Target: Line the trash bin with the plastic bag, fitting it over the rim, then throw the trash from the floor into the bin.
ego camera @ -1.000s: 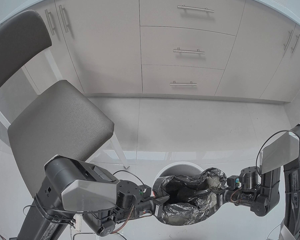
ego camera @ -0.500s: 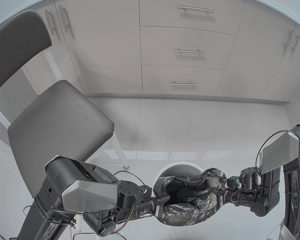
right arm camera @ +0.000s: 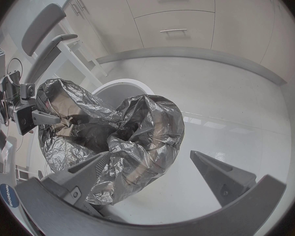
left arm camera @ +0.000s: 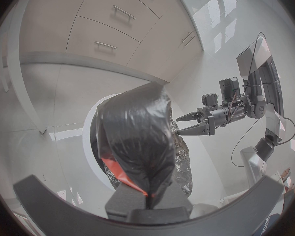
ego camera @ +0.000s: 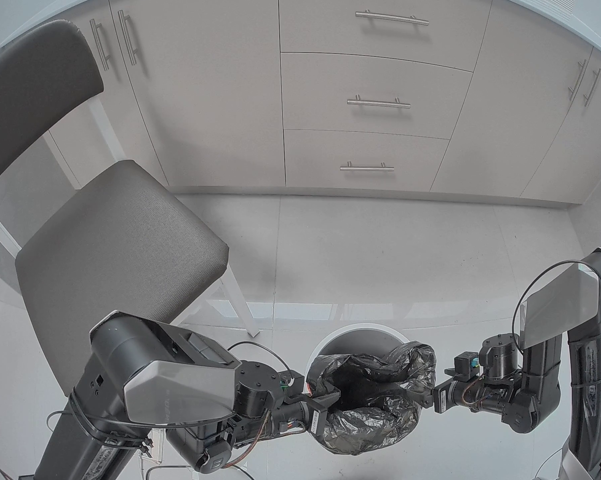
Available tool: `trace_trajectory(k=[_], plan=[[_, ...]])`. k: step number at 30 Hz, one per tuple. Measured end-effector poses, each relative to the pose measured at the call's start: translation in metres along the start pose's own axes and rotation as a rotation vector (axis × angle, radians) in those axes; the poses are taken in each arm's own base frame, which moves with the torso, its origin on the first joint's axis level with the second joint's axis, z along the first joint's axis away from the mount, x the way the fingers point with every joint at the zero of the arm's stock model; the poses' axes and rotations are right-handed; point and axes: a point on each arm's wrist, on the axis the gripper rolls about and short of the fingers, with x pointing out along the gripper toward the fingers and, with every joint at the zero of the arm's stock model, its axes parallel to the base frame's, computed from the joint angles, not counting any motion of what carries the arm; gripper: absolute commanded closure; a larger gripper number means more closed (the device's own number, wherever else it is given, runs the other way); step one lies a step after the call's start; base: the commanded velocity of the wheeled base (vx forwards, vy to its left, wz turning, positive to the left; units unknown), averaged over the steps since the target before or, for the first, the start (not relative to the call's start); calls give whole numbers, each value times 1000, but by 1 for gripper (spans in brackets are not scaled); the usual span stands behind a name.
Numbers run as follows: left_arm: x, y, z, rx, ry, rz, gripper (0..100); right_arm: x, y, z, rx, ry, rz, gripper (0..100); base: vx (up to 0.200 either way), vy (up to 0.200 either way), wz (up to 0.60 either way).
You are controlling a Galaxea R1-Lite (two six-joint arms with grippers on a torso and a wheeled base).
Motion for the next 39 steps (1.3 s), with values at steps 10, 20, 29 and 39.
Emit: trace_trajectory(k=[10,20,29,39], plan=[[2,2,2,1,-20,31,100,-4,8,9,-24,-34,-34,0,0,0,0],[3,11,8,-16,-51,66,100,-6,57,27,-131,-126,16,0,0,0,0],[3,16,12,-22,-66,77,100,25,75,39,-160,-212,-14,0,0,0,0],[2,17,13,-23,-71,81,100,55,72,63,-122,-333,-120,0,0,0,0]])
